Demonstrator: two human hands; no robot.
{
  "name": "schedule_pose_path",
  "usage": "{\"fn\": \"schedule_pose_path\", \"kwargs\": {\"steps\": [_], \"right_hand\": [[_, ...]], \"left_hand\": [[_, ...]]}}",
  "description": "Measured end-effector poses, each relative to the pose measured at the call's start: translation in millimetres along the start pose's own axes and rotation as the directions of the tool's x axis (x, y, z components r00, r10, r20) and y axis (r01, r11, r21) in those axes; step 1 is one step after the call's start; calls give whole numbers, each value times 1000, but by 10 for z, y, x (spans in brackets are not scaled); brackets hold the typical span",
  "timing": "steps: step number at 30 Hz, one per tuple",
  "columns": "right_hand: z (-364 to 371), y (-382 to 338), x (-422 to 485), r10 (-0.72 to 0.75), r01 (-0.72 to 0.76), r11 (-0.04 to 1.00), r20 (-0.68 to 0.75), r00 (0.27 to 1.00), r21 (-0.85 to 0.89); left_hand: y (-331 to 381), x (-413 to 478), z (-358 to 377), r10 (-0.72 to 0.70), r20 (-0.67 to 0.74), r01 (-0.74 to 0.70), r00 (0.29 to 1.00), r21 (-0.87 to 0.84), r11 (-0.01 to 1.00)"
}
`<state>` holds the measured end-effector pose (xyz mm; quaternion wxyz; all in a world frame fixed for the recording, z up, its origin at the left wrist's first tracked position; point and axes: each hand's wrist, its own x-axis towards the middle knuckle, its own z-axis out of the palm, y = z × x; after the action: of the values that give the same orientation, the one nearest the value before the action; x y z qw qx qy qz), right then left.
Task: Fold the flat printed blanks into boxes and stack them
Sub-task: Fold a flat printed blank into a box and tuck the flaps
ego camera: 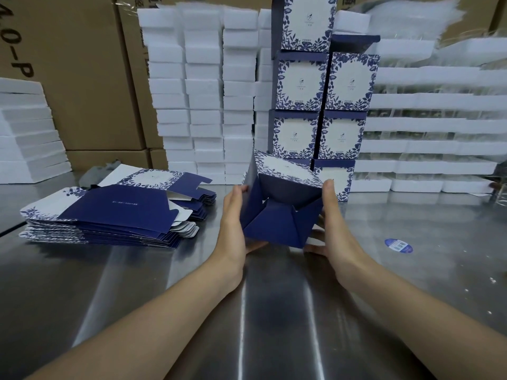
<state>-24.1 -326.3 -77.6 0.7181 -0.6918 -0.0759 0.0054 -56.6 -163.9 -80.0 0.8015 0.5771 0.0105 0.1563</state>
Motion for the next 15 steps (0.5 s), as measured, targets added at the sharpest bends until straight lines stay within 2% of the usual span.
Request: {"fn": "schedule_pose_path", "kwargs": {"steps": [3,6,10,12,15], "right_hand": [[25,-15,-27,-31,31,1000,2,1000,0],[12,-27,-39,-174,174,985,-32,984,-10],[-14,-10,-30,-415,405,887,-2,910,-221],[-31,46,16,-431,400,866,-44,901,-299],[-46,95,48,-376,334,881,-67,924,-334]], "left_hand": [[-3,19,-1,37,-68,-38,997,-20,999],[24,43,-26,121,-123,-119,985,20,993],[97,37,-74,170,-127,-167,977,38,985],[113,20,-57,170,-79,-165,982,67,984],[122,-52,4,181,14,-182,983,91,979]]}}
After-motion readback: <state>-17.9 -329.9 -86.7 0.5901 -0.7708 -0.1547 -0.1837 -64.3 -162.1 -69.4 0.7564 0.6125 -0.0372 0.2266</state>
